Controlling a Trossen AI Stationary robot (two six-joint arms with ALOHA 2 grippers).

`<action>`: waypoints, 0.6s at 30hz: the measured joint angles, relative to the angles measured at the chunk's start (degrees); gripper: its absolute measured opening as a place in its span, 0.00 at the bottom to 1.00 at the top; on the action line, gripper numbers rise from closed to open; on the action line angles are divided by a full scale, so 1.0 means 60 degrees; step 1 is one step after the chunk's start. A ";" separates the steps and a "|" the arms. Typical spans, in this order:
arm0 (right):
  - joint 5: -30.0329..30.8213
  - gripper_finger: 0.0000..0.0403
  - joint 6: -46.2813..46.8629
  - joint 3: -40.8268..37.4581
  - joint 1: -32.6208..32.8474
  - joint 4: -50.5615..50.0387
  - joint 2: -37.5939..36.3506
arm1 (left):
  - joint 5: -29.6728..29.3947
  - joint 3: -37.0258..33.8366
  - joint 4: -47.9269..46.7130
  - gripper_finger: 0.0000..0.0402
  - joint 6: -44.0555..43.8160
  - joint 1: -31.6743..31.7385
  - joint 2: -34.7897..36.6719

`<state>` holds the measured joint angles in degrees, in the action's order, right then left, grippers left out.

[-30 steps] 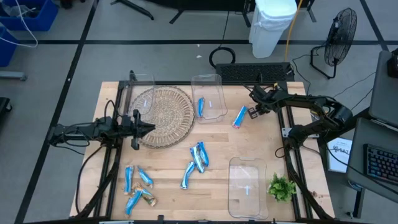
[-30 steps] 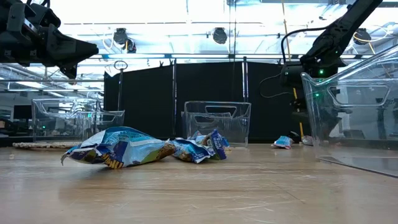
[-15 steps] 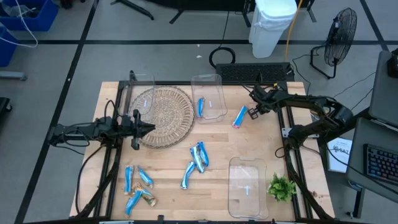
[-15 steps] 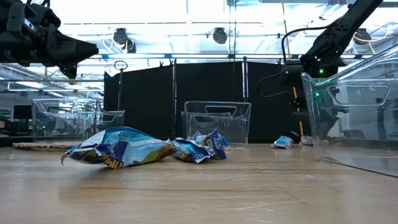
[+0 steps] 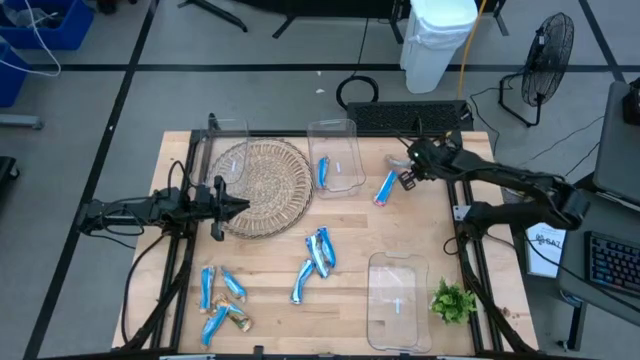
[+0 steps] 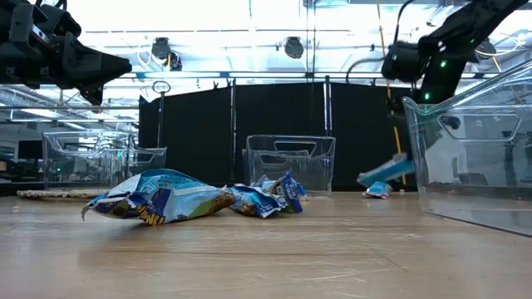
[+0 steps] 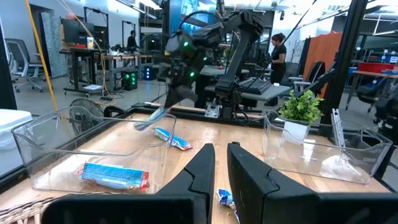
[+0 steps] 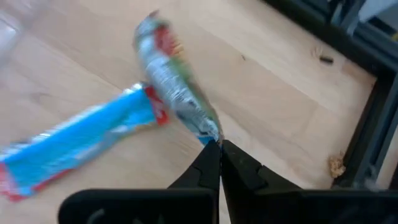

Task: Pick and place Granola Bars by type
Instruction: Put the red granola bar into the top right transparent bin

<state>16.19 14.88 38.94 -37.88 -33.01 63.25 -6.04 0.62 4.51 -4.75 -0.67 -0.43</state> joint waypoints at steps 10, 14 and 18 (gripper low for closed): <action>0.0004 0.00 0.0148 0.0000 0.0815 0.0315 -0.1391 | 0.0000 0.0002 0.0002 0.12 0.0000 0.0002 0.0000; 0.0011 0.00 0.0078 0.0000 0.1089 0.0380 -0.1591 | 0.0000 0.0000 0.0003 0.12 -0.0004 0.0003 0.0000; 0.0015 0.00 -0.0139 0.0000 0.1227 0.0484 -0.1716 | 0.0000 0.0000 0.0004 0.12 -0.0004 0.0003 0.0000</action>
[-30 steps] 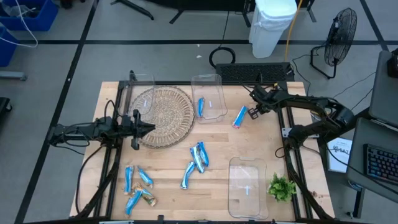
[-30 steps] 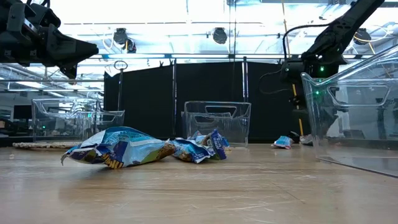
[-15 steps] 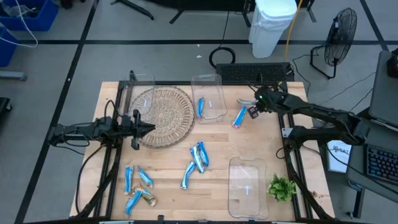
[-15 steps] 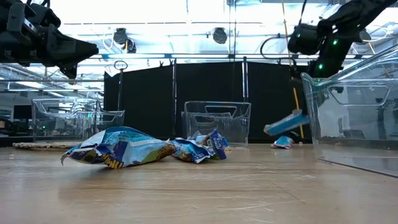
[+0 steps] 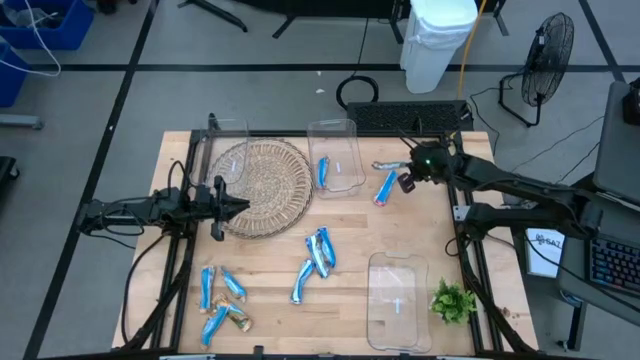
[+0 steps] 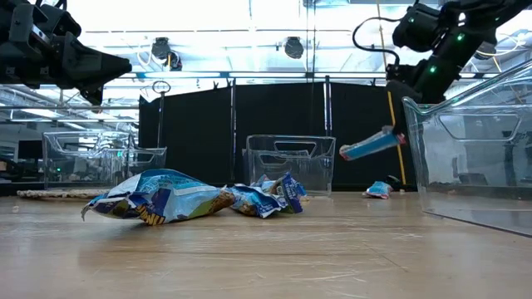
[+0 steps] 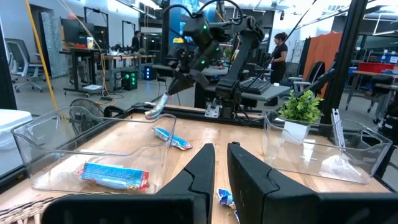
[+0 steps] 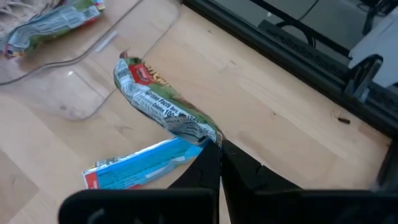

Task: Pick and place Granola Bars by type
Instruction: Put the red granola bar into the top right transparent bin

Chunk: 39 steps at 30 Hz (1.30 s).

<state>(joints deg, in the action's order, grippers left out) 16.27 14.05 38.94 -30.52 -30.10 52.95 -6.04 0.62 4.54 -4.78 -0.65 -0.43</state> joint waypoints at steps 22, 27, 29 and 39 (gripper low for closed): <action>0.0006 0.00 -0.0467 0.0000 0.0043 -0.0004 -0.0113 | 0.0000 0.0000 -0.0004 0.12 0.0004 0.0001 0.0000; 0.0000 0.00 -0.0666 0.0000 0.0043 -0.0002 -0.0113 | 0.0001 0.0001 -0.0002 0.12 0.0002 -0.0001 0.0001; -0.0034 0.00 -0.1096 0.0000 0.0043 -0.0004 -0.0113 | 0.0002 0.0001 -0.0002 0.12 0.0002 0.0001 0.0000; -0.1020 0.00 -0.2208 0.0000 0.0043 0.0504 -0.0113 | 0.0000 0.0000 -0.0002 0.12 0.0000 -0.0003 0.0000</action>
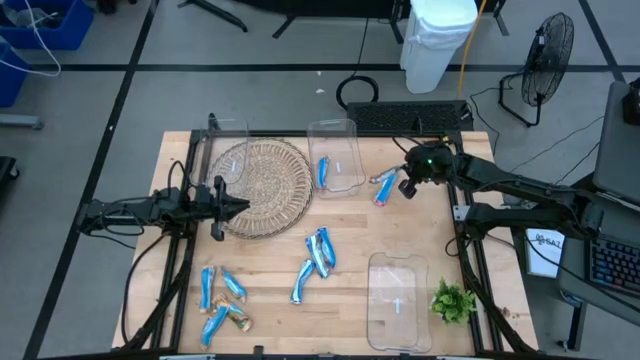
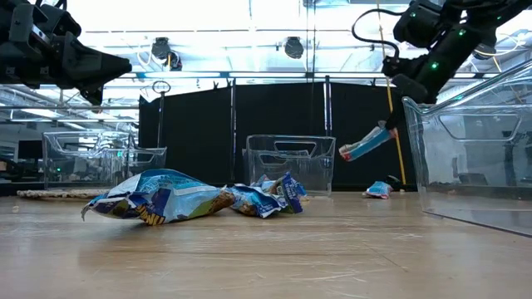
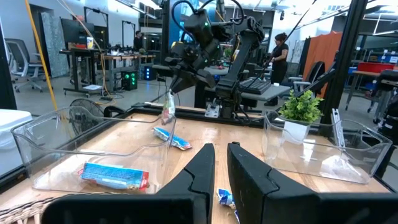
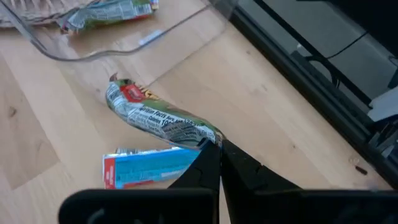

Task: Pick and place Granola Bars by type
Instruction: Put the red granola bar into the top right transparent bin

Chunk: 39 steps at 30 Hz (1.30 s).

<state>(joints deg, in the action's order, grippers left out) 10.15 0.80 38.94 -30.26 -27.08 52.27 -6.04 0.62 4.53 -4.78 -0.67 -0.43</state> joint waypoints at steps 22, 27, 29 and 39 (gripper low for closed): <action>-0.2242 0.00 -0.0827 -0.1192 0.0000 0.4768 0.0004 | 0.0000 0.0000 0.0000 0.12 0.0003 0.0002 0.0001; -0.2685 0.00 -0.0820 -0.1658 -0.0003 0.6304 0.0004 | 0.0000 0.0000 -0.0001 0.12 0.0004 0.0004 0.0002; -0.3023 0.00 -0.0797 -0.1779 0.0000 0.6830 0.0004 | 0.0000 0.0001 0.0002 0.12 0.0000 0.0002 0.0000; -0.4319 0.00 -0.0747 -0.2121 0.0000 0.8592 0.0004 | 0.0000 0.0000 0.0002 0.12 0.0001 0.0002 0.0001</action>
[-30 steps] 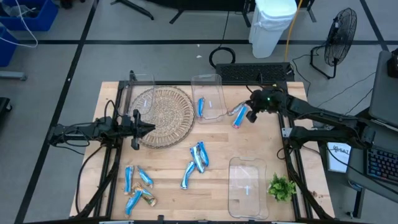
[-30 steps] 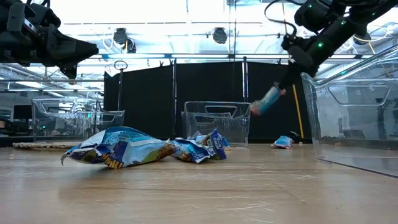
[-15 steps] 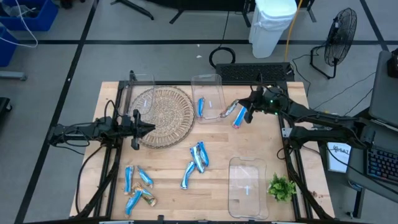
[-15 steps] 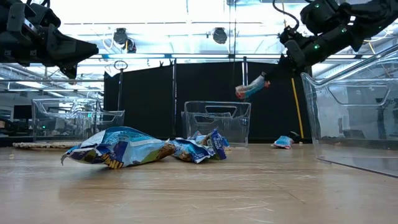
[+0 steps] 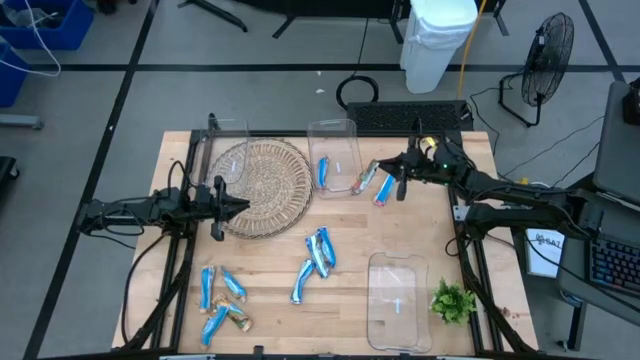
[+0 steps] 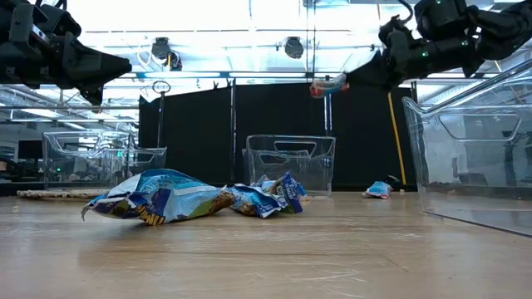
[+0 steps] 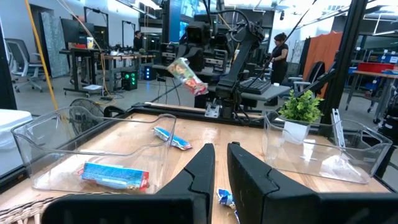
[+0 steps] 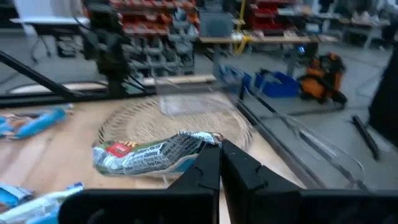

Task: Pick and place Granola Bars by type
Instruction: Put the red granola bar into the top right transparent bin

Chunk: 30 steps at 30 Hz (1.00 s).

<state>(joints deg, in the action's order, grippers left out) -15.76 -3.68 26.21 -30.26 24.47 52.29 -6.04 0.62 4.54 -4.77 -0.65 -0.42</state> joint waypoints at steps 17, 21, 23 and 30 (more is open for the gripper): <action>-0.4624 0.00 0.1708 -0.0331 -0.0004 0.2066 0.0000 | 0.0000 0.0000 -0.0002 0.12 0.0003 0.0002 -0.0001; -0.5395 0.00 0.1827 -0.0331 0.0000 0.2097 0.0000 | 0.0000 0.0001 0.0000 0.12 0.0000 0.0002 -0.0001; -0.5337 0.00 0.1798 -0.0331 0.0000 0.2099 0.0013 | 0.0000 0.0000 0.0000 0.12 -0.0001 -0.0002 -0.0001; -0.3566 0.00 0.1781 -0.0331 0.0000 0.2901 0.0559 | 0.0000 0.0000 0.0000 0.12 -0.0001 0.0000 -0.0001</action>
<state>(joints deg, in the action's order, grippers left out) -37.16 7.00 24.23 -30.26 41.88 55.65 -6.04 0.62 4.54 -4.78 -0.65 -0.43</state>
